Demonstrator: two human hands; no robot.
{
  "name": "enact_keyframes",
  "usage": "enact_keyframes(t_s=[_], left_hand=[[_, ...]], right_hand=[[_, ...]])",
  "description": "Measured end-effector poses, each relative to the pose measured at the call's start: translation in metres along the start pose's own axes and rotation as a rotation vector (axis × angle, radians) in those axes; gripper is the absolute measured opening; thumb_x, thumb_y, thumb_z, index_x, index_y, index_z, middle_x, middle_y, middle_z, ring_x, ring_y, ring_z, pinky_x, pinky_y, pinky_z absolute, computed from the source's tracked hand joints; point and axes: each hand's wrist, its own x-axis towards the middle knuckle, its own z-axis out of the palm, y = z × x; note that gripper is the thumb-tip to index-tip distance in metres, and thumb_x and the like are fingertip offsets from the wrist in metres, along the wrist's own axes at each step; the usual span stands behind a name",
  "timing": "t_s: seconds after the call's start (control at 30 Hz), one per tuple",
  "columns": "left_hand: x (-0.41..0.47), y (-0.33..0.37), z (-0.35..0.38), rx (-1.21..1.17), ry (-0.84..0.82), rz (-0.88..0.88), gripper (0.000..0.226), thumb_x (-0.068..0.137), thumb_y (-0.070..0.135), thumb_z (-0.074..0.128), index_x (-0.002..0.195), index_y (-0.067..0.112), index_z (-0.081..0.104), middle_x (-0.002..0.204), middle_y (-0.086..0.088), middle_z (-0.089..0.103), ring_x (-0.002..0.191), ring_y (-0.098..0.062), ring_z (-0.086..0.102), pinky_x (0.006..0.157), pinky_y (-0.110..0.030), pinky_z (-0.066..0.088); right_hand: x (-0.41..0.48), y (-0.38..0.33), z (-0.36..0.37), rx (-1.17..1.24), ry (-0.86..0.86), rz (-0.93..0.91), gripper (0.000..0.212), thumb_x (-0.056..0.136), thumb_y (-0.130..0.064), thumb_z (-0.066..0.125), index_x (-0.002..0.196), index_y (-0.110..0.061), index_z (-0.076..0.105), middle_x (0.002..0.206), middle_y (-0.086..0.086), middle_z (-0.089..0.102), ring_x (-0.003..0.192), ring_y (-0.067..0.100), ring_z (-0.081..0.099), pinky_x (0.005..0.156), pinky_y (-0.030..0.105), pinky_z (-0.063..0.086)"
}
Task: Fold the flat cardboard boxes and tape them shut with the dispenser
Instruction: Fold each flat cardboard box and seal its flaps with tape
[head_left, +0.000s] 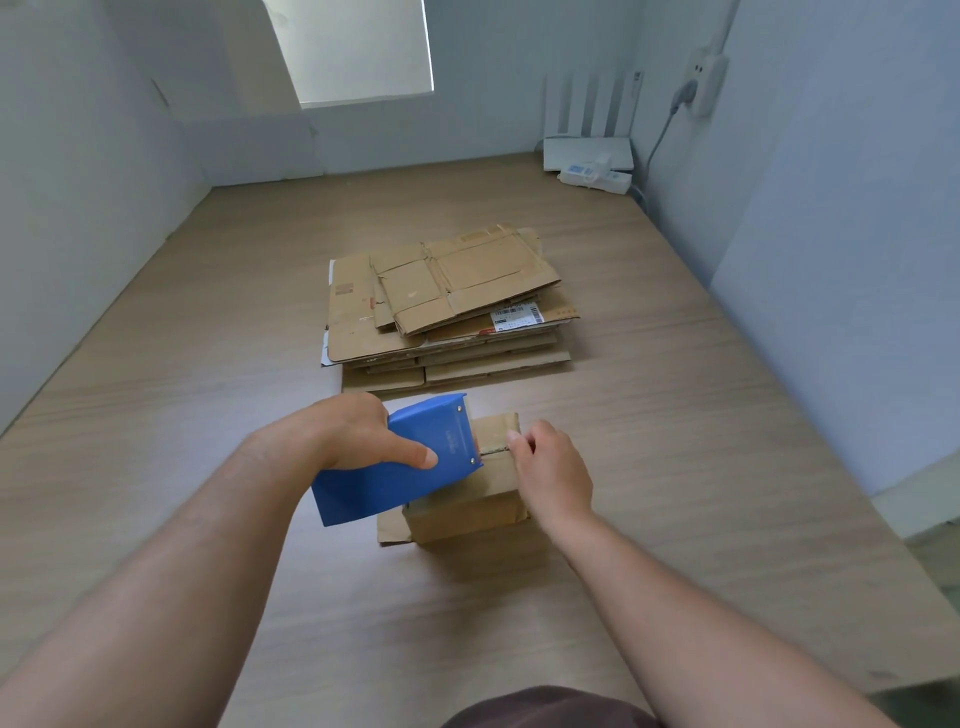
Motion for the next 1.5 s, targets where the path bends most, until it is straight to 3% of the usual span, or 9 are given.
enact_keyframes(t_s=[0.1,0.3,0.37,0.47,0.63,0.73,0.93,1.27,1.5], left_hand=[[0.000,0.001,-0.002,-0.022,-0.012,0.002,0.051,0.072,0.070,0.065,0.092,0.024,0.056,0.093,0.002,0.064,0.086,-0.016,0.060,0.080,-0.029,0.047],[0.001,-0.003,-0.008,-0.030,-0.050,0.007,0.055,0.068,0.073,0.066,0.092,0.025,0.058,0.095,0.002,0.064,0.086,-0.015,0.061,0.086,-0.032,0.048],[-0.001,-0.006,-0.010,-0.061,-0.092,0.002,0.063,0.059,0.077,0.068,0.093,0.025,0.059,0.096,0.002,0.065,0.087,-0.015,0.062,0.086,-0.032,0.047],[-0.012,-0.016,-0.019,-0.116,-0.158,-0.016,0.078,0.044,0.080,0.070,0.096,0.023,0.062,0.095,0.002,0.068,0.087,-0.017,0.065,0.085,-0.032,0.048],[-0.039,-0.067,-0.037,-0.262,-0.247,-0.067,0.090,0.027,0.074,0.074,0.094,0.014,0.072,0.083,-0.002,0.076,0.077,-0.021,0.073,0.080,-0.033,0.054],[-0.042,-0.080,-0.034,-0.202,-0.275,-0.120,0.099,0.015,0.081,0.072,0.091,0.016,0.072,0.079,0.002,0.075,0.075,-0.018,0.073,0.077,-0.031,0.053],[-0.043,-0.086,-0.027,-0.228,-0.237,-0.206,0.087,0.026,0.078,0.069,0.088,0.018,0.073,0.081,0.001,0.075,0.079,-0.019,0.072,0.081,-0.033,0.052],[-0.071,-0.086,-0.065,-0.391,-0.128,-0.056,0.086,0.030,0.069,0.072,0.091,0.010,0.074,0.083,-0.008,0.075,0.076,-0.027,0.073,0.074,-0.034,0.053],[-0.063,-0.087,-0.053,-0.253,-0.164,-0.210,0.106,0.005,0.081,0.071,0.087,0.015,0.075,0.077,-0.002,0.075,0.075,-0.022,0.072,0.077,-0.033,0.052]], right_hand=[[0.000,0.003,0.001,-0.002,0.030,-0.044,0.027,0.100,-0.035,0.041,0.080,-0.017,0.043,0.090,0.001,0.051,0.085,0.023,0.050,0.063,0.031,0.031],[0.003,0.003,0.001,0.139,0.018,-0.056,0.041,0.098,-0.025,0.048,0.062,-0.018,0.030,0.067,-0.003,0.040,0.072,0.022,0.041,0.060,0.033,0.024],[0.003,0.002,0.002,0.139,-0.001,-0.068,0.041,0.098,-0.025,0.049,0.061,-0.017,0.030,0.065,-0.004,0.039,0.067,0.020,0.039,0.056,0.033,0.024],[0.006,-0.001,0.001,0.124,-0.039,-0.102,0.040,0.098,-0.026,0.048,0.062,-0.018,0.033,0.065,-0.004,0.041,0.060,0.012,0.037,0.049,0.020,0.025],[0.026,0.011,-0.018,0.114,-0.063,-0.107,0.032,0.098,-0.025,0.048,0.069,-0.014,0.043,0.067,-0.002,0.046,0.063,0.014,0.040,0.051,0.023,0.027],[0.023,0.004,-0.010,0.113,-0.105,-0.144,0.032,0.098,-0.024,0.048,0.068,-0.014,0.041,0.067,0.000,0.046,0.062,0.012,0.039,0.054,0.025,0.029],[0.023,0.000,-0.002,0.040,-0.103,-0.211,0.031,0.096,-0.021,0.050,0.068,-0.014,0.039,0.067,-0.001,0.044,0.068,0.020,0.041,0.055,0.020,0.028],[0.018,-0.007,0.002,-0.032,-0.113,-0.254,0.031,0.098,-0.023,0.047,0.070,-0.017,0.036,0.071,-0.005,0.041,0.073,0.020,0.041,0.059,0.035,0.024],[0.015,-0.008,0.003,-0.053,-0.111,-0.262,0.032,0.099,-0.024,0.045,0.070,-0.019,0.034,0.071,-0.008,0.038,0.073,0.020,0.041,0.060,0.033,0.025]])
